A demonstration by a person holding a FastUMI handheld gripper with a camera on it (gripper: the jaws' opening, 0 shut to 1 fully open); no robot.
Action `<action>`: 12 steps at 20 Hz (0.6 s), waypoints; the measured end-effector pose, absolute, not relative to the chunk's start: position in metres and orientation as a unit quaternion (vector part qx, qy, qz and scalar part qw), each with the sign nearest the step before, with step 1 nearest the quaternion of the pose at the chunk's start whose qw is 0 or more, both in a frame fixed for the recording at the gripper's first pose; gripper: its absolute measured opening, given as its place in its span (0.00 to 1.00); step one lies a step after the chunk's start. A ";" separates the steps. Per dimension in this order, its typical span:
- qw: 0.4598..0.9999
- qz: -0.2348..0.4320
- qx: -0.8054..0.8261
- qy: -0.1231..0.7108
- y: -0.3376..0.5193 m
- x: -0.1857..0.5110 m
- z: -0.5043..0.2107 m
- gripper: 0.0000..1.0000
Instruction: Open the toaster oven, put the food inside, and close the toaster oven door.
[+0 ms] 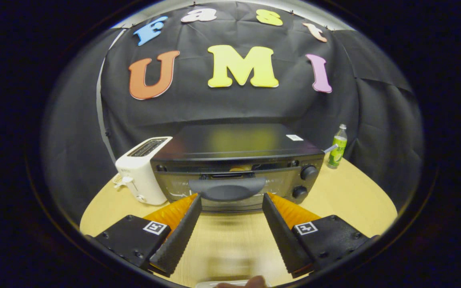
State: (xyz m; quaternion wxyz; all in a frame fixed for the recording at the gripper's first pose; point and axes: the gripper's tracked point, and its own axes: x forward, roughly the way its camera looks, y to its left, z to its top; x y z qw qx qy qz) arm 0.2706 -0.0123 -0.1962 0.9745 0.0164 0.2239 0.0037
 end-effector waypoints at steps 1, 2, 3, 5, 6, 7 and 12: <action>0.976 0.004 0.018 0.216 -0.013 0.264 -0.188 1.00; 0.978 0.004 0.019 0.209 -0.013 0.258 -0.176 1.00; 0.980 0.004 0.017 0.199 -0.014 0.250 -0.163 1.00; 0.984 0.007 0.014 0.175 -0.016 0.231 -0.133 1.00; 0.986 0.005 0.012 0.165 -0.019 0.220 -0.119 1.00; 0.987 0.007 0.013 0.157 -0.020 0.207 -0.106 1.00; 0.994 -0.033 -0.005 0.105 -0.041 0.130 -0.040 1.00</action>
